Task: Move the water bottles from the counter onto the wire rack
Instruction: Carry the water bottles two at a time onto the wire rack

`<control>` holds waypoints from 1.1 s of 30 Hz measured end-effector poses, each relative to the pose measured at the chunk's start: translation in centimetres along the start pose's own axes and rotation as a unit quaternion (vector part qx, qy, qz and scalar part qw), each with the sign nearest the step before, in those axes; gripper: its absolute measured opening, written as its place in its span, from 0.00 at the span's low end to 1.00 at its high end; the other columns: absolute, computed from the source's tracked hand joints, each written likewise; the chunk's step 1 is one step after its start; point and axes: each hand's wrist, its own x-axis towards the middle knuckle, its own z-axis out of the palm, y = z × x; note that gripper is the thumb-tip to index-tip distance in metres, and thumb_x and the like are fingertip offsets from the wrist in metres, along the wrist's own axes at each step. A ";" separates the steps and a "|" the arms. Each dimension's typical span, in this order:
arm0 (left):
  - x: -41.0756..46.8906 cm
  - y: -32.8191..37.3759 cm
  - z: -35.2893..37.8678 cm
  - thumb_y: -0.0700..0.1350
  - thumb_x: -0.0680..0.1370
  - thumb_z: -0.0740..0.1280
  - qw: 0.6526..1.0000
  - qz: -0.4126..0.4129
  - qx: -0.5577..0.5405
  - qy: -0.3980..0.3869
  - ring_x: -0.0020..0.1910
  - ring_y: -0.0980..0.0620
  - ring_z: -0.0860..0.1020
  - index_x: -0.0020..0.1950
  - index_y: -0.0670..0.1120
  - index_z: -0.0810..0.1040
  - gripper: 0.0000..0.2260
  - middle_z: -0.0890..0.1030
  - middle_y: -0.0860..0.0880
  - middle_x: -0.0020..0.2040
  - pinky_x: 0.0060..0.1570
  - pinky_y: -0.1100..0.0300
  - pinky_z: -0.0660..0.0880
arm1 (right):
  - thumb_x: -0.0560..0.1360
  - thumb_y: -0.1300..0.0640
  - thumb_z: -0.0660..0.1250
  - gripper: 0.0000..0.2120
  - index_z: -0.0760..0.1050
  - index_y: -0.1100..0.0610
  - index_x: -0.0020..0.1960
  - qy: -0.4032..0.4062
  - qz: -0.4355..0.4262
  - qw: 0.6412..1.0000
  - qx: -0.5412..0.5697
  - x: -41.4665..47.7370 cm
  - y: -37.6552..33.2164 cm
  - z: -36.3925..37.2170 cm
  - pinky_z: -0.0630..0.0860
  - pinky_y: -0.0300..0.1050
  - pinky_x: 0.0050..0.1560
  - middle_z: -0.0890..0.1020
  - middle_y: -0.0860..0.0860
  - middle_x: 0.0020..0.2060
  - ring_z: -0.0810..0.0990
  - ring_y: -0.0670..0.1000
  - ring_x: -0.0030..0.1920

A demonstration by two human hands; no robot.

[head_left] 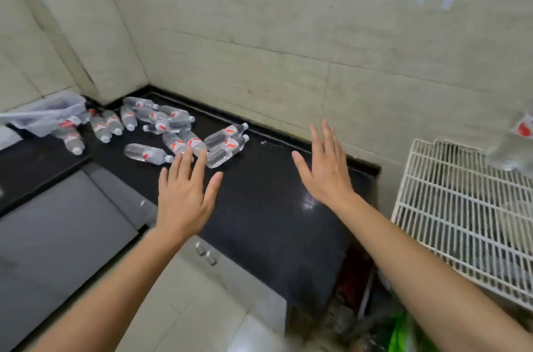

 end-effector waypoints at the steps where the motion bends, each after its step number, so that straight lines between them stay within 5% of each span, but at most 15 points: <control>1: 0.3 -2.9 -0.4 0.63 0.82 0.48 1.000 0.000 0.007 -0.006 0.79 0.40 0.61 0.79 0.48 0.64 0.31 0.64 0.42 0.80 0.73 0.37 0.60 | 0.84 0.39 0.51 0.34 0.46 0.55 0.83 -0.008 -0.015 1.000 -0.008 1.2 -2.4 1.9 0.46 0.57 0.81 0.44 0.57 0.82 0.44 0.57 0.82; 11: 6.7 -23.4 -2.2 0.63 0.82 0.49 0.995 -0.100 -0.020 -0.017 0.80 0.41 0.58 0.80 0.45 0.61 0.32 0.60 0.42 0.81 0.77 0.43 0.57 | 0.82 0.42 0.57 0.33 0.55 0.57 0.81 -0.068 -0.099 0.993 0.010 9.0 -19.6 16.1 0.53 0.57 0.78 0.53 0.59 0.81 0.54 0.59 0.81; 21: 17.4 -30.4 7.2 0.64 0.83 0.49 0.990 -0.094 -0.018 -0.099 0.79 0.40 0.59 0.80 0.45 0.63 0.32 0.61 0.41 0.80 0.76 0.42 0.59 | 0.82 0.42 0.59 0.33 0.57 0.58 0.80 -0.141 -0.064 0.988 0.009 19.2 -19.5 27.9 0.60 0.57 0.76 0.60 0.62 0.79 0.61 0.62 0.78; 33: 29.3 -39.2 17.8 0.56 0.79 0.67 0.963 -0.046 -0.025 -0.263 0.79 0.41 0.60 0.78 0.44 0.65 0.31 0.63 0.41 0.79 0.74 0.43 0.63 | 0.82 0.48 0.60 0.27 0.59 0.55 0.78 -0.311 0.068 0.946 0.061 26.9 -22.2 40.6 0.74 0.58 0.63 0.71 0.59 0.72 0.73 0.61 0.68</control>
